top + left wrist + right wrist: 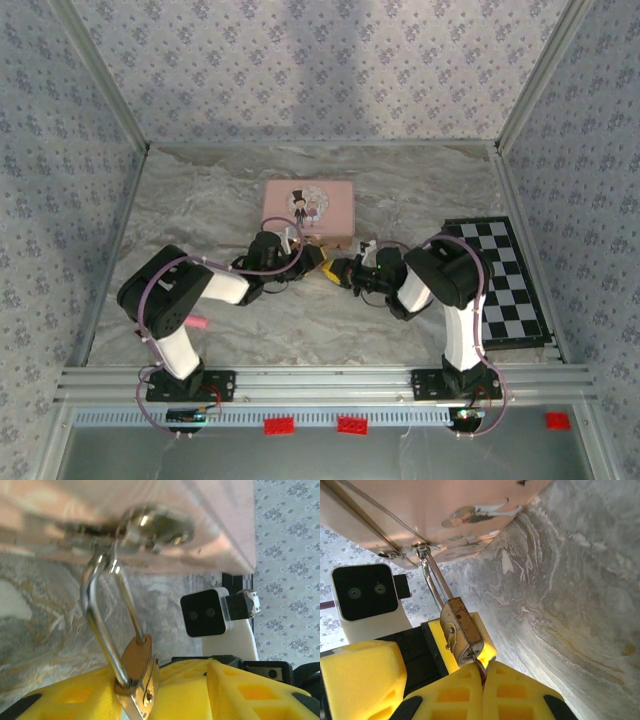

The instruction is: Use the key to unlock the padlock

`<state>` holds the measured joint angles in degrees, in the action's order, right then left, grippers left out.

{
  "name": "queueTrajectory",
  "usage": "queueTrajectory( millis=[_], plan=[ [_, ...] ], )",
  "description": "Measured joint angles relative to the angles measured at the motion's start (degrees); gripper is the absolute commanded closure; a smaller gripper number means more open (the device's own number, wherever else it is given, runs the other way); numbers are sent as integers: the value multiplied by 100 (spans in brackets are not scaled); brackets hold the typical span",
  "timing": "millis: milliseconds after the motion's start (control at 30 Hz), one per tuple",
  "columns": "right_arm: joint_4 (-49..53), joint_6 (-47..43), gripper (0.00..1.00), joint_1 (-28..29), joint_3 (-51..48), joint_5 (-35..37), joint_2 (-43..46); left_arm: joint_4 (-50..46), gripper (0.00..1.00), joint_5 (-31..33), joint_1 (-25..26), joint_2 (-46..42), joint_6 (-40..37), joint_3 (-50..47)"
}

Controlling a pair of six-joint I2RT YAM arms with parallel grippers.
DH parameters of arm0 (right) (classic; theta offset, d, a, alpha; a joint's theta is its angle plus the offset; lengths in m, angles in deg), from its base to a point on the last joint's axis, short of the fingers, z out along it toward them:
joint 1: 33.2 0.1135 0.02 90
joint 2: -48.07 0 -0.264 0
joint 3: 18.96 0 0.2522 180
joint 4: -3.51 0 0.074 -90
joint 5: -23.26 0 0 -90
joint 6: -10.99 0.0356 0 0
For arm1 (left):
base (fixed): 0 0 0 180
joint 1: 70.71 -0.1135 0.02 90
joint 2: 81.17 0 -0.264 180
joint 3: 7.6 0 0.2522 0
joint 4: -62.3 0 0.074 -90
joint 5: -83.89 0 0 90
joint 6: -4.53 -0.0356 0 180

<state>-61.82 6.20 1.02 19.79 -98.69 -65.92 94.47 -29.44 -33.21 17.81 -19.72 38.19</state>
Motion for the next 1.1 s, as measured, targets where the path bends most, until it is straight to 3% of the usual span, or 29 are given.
queueTrajectory(
  millis=[333, 767, 1100],
  plan=[
    [4, -37, 100, 621, 0, 737, 81, 498, 56, 83, 13, 2, 232, -424],
    [68, -157, 100, 577, 15, 859, 162, 1744, 63, 81, -127, 684, 533, -448],
    [85, -195, 100, 514, 66, 839, 162, 1919, 66, 83, -260, 732, 535, -463]
  ],
)
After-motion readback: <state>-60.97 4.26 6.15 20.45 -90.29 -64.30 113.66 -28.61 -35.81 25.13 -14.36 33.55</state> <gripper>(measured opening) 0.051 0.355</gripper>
